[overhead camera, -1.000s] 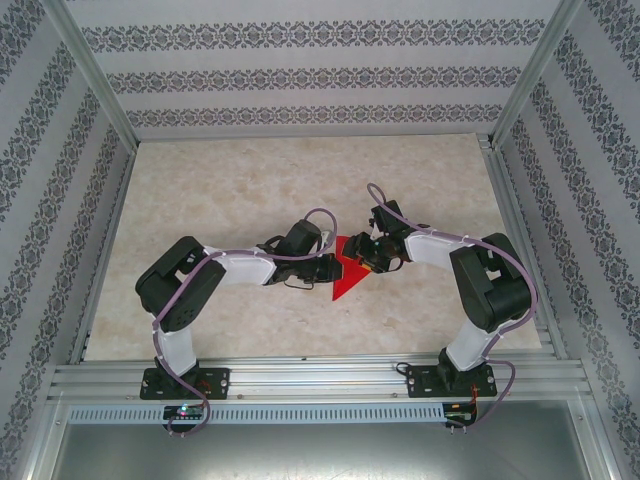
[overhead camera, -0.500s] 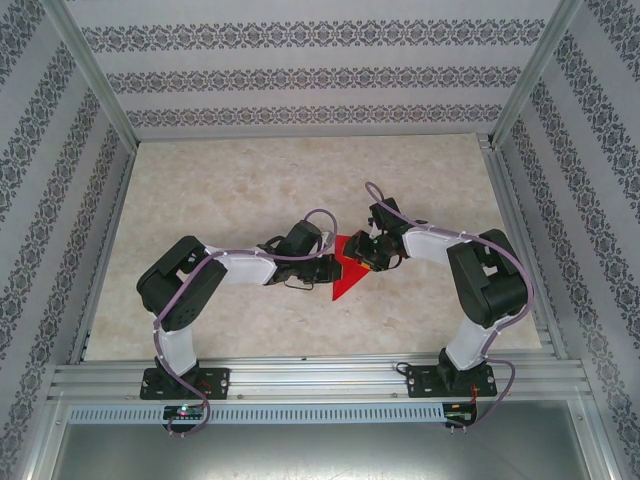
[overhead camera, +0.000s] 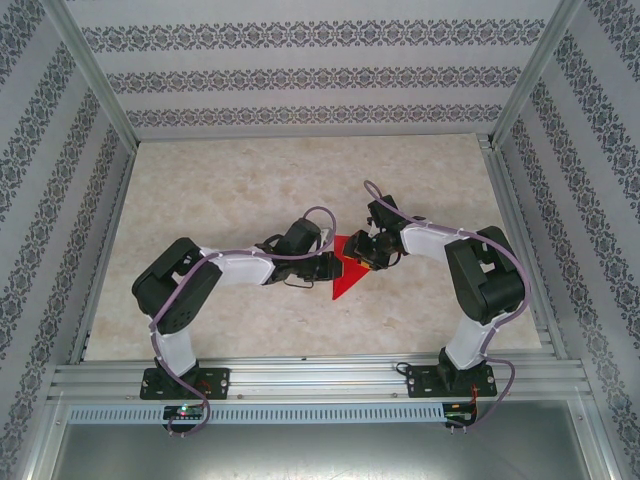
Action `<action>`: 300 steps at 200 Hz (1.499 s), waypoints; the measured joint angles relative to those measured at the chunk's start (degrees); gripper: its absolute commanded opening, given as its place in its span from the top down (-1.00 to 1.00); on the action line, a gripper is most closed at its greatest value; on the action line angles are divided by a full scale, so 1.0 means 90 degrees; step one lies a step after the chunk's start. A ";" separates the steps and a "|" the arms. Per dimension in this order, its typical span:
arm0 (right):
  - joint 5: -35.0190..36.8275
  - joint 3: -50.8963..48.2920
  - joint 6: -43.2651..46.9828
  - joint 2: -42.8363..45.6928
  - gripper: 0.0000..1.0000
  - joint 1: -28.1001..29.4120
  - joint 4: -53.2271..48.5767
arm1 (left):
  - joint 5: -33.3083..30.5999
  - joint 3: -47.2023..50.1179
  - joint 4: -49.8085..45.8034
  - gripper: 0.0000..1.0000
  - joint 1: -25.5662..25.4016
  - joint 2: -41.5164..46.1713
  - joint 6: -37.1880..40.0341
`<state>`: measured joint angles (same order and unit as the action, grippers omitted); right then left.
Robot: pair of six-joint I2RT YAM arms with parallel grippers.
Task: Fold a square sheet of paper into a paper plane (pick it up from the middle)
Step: Fourth fold the wing at the center of the table.
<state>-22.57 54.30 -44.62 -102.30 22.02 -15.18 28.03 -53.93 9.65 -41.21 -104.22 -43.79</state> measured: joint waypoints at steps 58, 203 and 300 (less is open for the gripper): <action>0.0036 0.0058 0.0000 -0.0029 0.02 0.0041 -0.0080 | -0.0032 -0.0010 -0.0109 0.74 0.0000 0.0027 0.0000; 0.0250 0.0260 -0.0002 -0.0155 0.03 0.0126 -0.0386 | -0.0272 -0.0311 -0.0648 0.80 0.0000 -0.0248 0.0002; 0.0299 0.0435 0.0005 -0.0282 0.03 0.0168 -0.0607 | -0.0294 -0.0345 -0.0651 0.81 0.0000 -0.0432 0.0002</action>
<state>-19.88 58.22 -44.58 -104.84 23.53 -20.64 25.39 -57.04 3.79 -41.21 -108.12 -43.77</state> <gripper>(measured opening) 0.482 0.100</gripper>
